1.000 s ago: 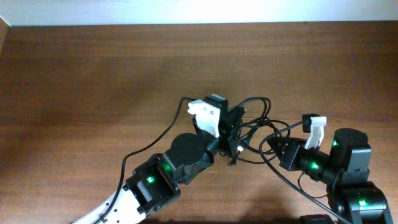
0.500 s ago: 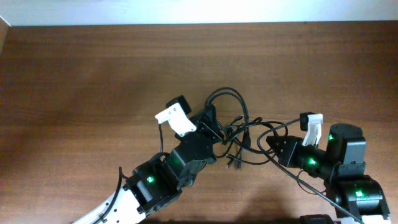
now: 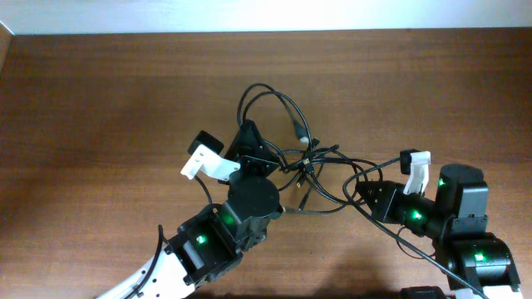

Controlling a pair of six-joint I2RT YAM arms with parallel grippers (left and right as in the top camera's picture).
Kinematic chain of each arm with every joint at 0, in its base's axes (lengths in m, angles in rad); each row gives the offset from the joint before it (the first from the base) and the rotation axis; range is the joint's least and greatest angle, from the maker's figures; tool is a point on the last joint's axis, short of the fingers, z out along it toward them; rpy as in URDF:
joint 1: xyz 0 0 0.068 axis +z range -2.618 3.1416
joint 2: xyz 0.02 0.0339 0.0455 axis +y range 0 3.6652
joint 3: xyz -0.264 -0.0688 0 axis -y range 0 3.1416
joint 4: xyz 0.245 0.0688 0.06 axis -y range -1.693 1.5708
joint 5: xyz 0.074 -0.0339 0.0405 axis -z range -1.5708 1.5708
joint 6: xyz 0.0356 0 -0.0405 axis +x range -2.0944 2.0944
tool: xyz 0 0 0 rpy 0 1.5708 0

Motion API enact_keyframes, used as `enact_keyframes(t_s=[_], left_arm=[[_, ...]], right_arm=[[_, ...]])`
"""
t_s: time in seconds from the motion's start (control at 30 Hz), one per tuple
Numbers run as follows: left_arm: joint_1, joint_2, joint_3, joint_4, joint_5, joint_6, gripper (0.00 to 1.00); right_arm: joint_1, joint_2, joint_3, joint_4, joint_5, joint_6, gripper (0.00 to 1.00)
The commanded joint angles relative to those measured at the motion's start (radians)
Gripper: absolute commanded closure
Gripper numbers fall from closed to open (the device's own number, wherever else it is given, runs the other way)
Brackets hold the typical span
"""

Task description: Untangle cables

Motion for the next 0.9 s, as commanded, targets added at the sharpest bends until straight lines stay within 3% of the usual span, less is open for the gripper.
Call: enact_keyframes(t_s=[0.0,0.27,0.4,0.47,0.5,0.57,0.67,0.8,0.87], left_arm=[[0.003,-0.003,0.026,0.044,-0.158,-0.058,1.0],[0.003,-0.003,0.026,-0.021,-0.264,-0.057,1.0],[0.003,-0.003,0.026,-0.165,-0.233,-0.057,0.72],[0.003,-0.003,0.026,-0.251,-0.188,-0.057,0.51],[0.003,-0.003,0.026,-0.281,-0.157,-0.057,0.35],[0.003,-0.003,0.026,-0.311,-0.064,-0.056,0.18],[0.003,-0.003,0.026,-0.327,0.008,-0.032,0.12],[0.003,-0.003,0.026,-0.329,0.111,0.103,0.01],[0.003,-0.003,0.026,-0.328,0.199,0.19,0.01]], right_arm=[[0.0,-0.003,-0.007,0.0,0.014,-0.014,0.96],[0.0,-0.003,-0.007,0.0,0.014,-0.014,0.96],[0.0,-0.003,-0.007,0.0,0.014,-0.014,0.96],[0.0,-0.003,-0.007,0.0,0.014,-0.014,0.96],[0.0,-0.003,-0.007,0.0,0.014,-0.014,0.96],[0.0,-0.003,-0.007,0.0,0.014,-0.014,0.96],[0.0,-0.003,-0.007,0.0,0.014,-0.014,0.96],[0.0,-0.003,-0.007,0.0,0.014,-0.014,0.96],[0.0,-0.003,-0.007,0.0,0.013,-0.014,0.96]])
